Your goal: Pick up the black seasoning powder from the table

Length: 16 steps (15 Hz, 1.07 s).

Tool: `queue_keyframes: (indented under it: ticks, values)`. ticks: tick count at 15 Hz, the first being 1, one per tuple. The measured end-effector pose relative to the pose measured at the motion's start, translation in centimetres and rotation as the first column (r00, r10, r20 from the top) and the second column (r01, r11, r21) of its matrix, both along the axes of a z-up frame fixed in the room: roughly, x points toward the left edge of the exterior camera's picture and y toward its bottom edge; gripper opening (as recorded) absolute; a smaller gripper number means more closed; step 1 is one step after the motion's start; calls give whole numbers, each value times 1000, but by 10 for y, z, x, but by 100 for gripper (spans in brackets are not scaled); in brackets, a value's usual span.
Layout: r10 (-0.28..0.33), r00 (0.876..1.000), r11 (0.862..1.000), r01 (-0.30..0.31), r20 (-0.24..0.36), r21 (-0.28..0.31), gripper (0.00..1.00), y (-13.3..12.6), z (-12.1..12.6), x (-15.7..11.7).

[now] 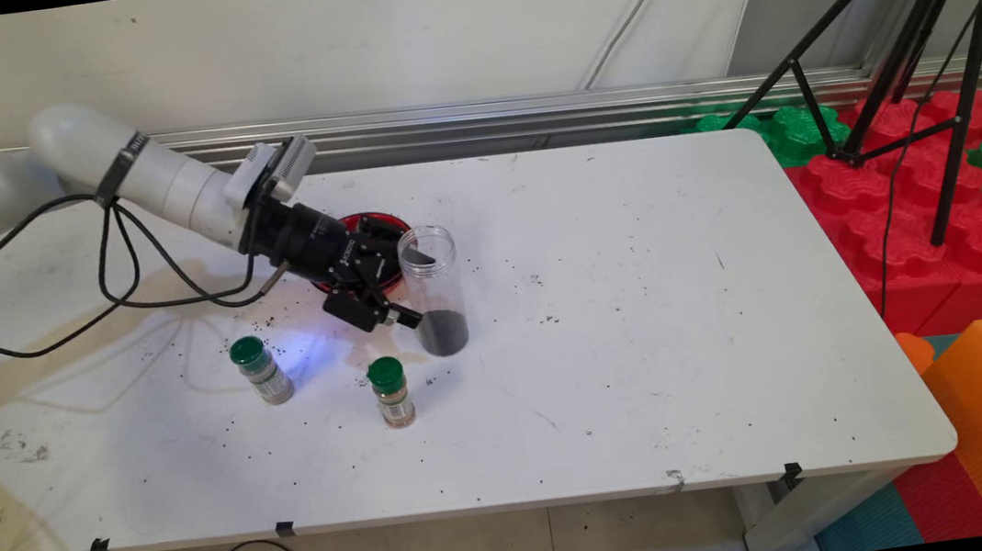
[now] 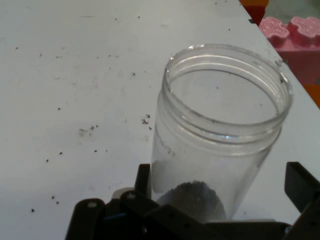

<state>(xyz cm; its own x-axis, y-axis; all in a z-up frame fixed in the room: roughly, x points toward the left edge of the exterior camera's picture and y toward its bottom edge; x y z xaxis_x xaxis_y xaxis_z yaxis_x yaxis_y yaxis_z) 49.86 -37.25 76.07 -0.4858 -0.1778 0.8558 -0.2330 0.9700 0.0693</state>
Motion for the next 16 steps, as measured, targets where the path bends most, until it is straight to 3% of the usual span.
queue_keyframes:
  ticks: [14,15,16]
  values:
    - [23,1000,1000,-23,-4,-14,100,-11,-9,-20]
    - [22,1000,1000,-22,-7,-13,0,-11,-9,-21]
    - [21,1000,1000,-21,-9,-12,0,-10,-9,-21]
